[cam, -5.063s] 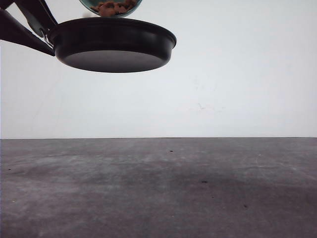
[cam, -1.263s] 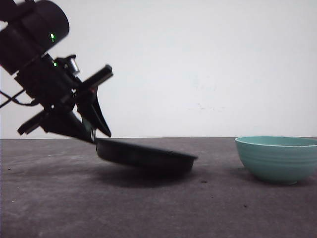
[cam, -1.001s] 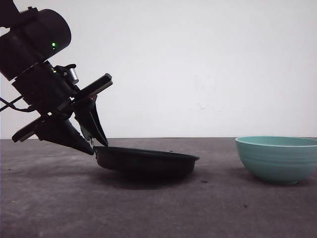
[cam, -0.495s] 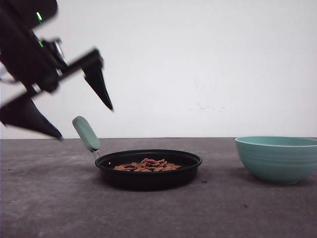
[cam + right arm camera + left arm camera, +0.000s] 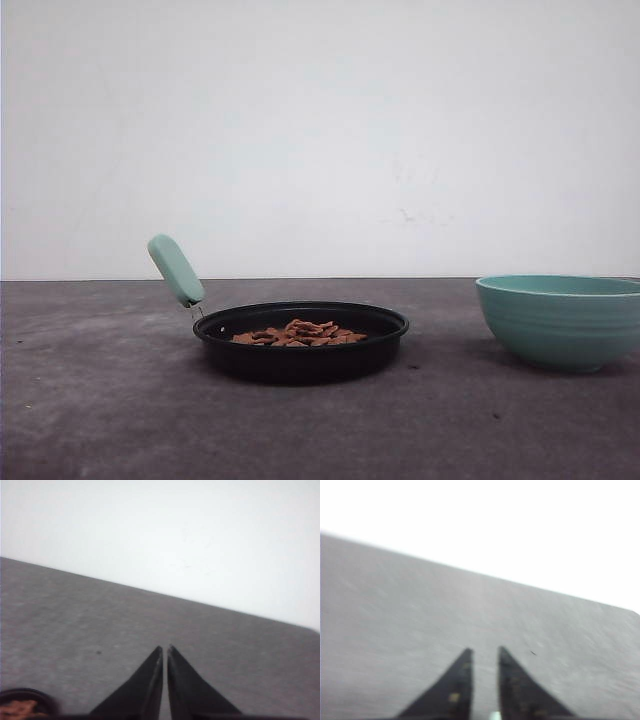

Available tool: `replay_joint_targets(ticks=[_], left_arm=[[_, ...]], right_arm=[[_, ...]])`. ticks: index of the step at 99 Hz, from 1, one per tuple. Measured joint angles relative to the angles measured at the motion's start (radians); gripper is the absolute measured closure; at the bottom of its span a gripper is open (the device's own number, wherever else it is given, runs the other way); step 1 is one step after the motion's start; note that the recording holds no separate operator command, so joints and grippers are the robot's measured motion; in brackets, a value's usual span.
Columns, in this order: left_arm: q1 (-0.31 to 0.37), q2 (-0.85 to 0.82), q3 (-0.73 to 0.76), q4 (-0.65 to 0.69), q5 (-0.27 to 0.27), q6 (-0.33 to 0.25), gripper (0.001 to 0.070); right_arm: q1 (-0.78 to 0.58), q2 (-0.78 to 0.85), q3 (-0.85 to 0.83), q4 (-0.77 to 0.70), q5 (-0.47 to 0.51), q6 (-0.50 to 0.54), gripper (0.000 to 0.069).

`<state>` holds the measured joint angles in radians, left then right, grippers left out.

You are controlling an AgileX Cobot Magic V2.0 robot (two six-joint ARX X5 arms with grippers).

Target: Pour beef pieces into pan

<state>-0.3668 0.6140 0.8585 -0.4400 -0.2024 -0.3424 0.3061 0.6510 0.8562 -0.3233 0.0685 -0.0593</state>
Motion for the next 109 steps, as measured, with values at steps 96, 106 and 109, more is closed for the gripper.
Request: replay_joint_targets(ticks=[96, 106, 109], left_arm=[[0.000, -0.278, -0.031, -0.226, -0.114, 0.055, 0.0693], [0.000, -0.278, -0.031, -0.226, -0.114, 0.055, 0.0693], [0.000, -0.278, -0.031, -0.226, -0.114, 0.055, 0.0693]], right_arm=[[0.008, -0.276, -0.180, -0.024, 0.011, -0.041, 0.0677], [0.008, -0.280, -0.180, -0.028, 0.012, -0.041, 0.0677], [0.006, -0.287, -0.180, -0.039, 0.017, -0.041, 0.0677]])
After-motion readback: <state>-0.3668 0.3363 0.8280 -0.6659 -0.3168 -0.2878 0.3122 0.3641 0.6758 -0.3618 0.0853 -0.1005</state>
